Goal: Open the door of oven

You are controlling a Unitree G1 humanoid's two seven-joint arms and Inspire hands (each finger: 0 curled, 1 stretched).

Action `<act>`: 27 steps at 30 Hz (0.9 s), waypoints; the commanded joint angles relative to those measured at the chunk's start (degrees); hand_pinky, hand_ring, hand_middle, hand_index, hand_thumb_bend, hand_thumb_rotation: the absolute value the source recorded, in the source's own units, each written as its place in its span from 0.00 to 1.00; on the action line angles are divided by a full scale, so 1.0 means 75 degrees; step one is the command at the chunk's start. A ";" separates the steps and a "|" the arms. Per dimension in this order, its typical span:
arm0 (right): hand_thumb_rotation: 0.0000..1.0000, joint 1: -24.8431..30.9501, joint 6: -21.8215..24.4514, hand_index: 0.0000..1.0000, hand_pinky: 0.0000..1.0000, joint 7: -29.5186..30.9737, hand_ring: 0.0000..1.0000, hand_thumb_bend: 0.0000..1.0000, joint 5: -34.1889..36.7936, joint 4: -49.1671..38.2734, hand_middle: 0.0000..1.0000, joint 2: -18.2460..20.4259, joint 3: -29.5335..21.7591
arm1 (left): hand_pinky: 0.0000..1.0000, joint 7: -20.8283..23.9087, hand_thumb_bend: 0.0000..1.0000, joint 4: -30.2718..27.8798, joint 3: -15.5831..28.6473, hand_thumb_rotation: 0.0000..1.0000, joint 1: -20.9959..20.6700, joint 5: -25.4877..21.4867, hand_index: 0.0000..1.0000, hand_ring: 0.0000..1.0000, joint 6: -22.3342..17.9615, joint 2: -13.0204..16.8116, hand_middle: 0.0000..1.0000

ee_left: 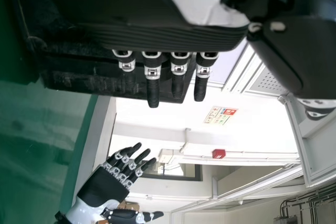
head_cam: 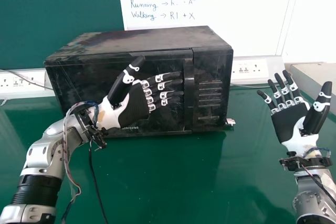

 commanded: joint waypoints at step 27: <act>0.88 0.0163 0.0045 0.92 0.65 -0.0166 0.87 1.00 0.0011 -0.0318 0.96 0.0125 0.0097 | 0.64 0.1446 0.97 0.0069 -0.0444 0.78 -0.0483 0.1496 0.95 0.86 -0.0004 -0.0097 0.99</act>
